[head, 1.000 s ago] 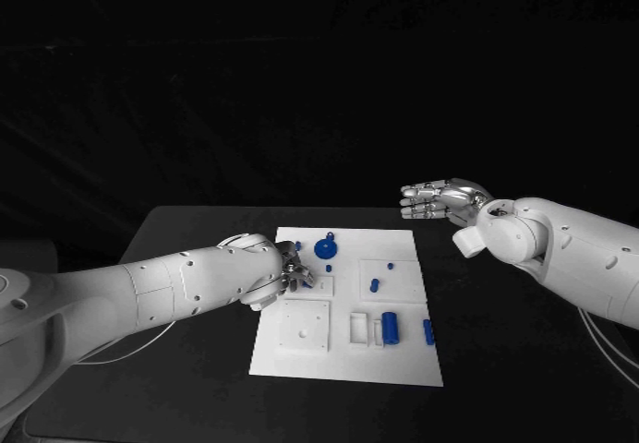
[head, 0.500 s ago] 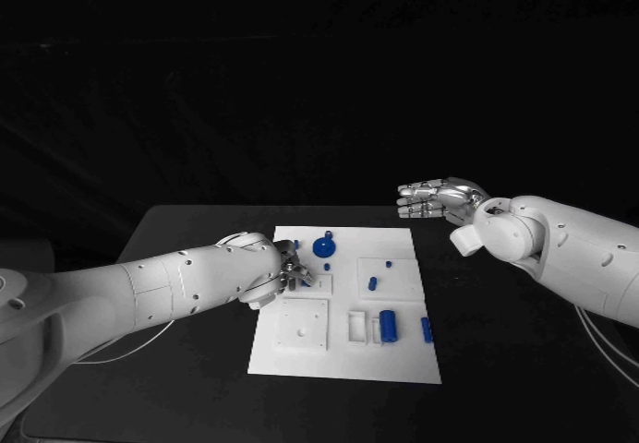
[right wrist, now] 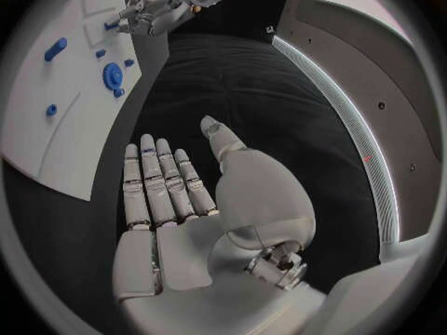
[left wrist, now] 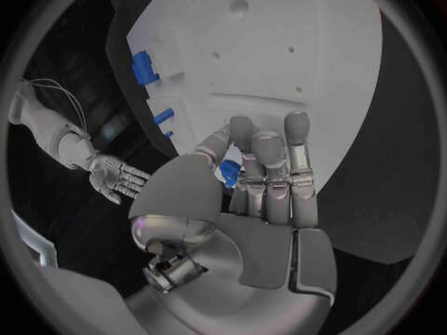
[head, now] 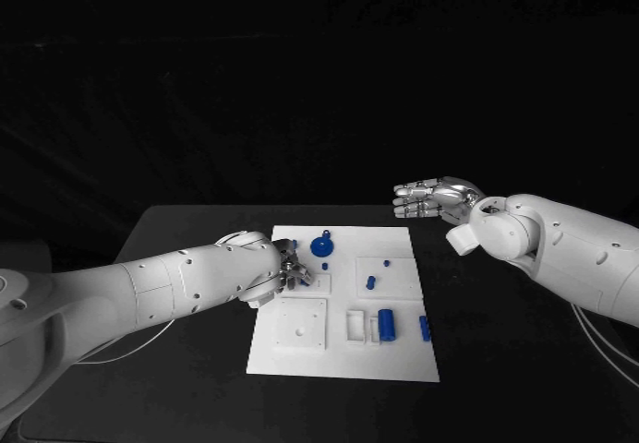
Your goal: Assemble the parts on the task board
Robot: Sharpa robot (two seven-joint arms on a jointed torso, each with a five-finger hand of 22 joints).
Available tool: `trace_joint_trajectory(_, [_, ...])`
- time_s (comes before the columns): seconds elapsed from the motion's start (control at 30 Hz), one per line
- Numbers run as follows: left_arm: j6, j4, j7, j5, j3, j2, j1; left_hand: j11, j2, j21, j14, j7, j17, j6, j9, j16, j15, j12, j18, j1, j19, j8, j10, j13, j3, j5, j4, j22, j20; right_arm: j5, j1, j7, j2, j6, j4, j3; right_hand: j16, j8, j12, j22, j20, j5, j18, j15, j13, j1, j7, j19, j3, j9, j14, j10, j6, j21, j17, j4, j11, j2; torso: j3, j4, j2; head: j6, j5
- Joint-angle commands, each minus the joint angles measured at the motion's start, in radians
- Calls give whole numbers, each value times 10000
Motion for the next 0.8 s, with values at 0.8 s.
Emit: trace_joint_trajectory(0.8, [654,-262,-28,58,14,192,-2,-151,223,-383,19,-1223,66,1272,2888,153,-55,159,-179,-239,208,213,374,8,212,293,-101,444,5,-297,-89,-8,120,397,-42,-3,-24,-70,-15,-13,18,-24,-17,72,-11,61,42,-267,-75,-20,-149,-127,-145,-54,12,41,60,-4,5,-8,8,-83,43])
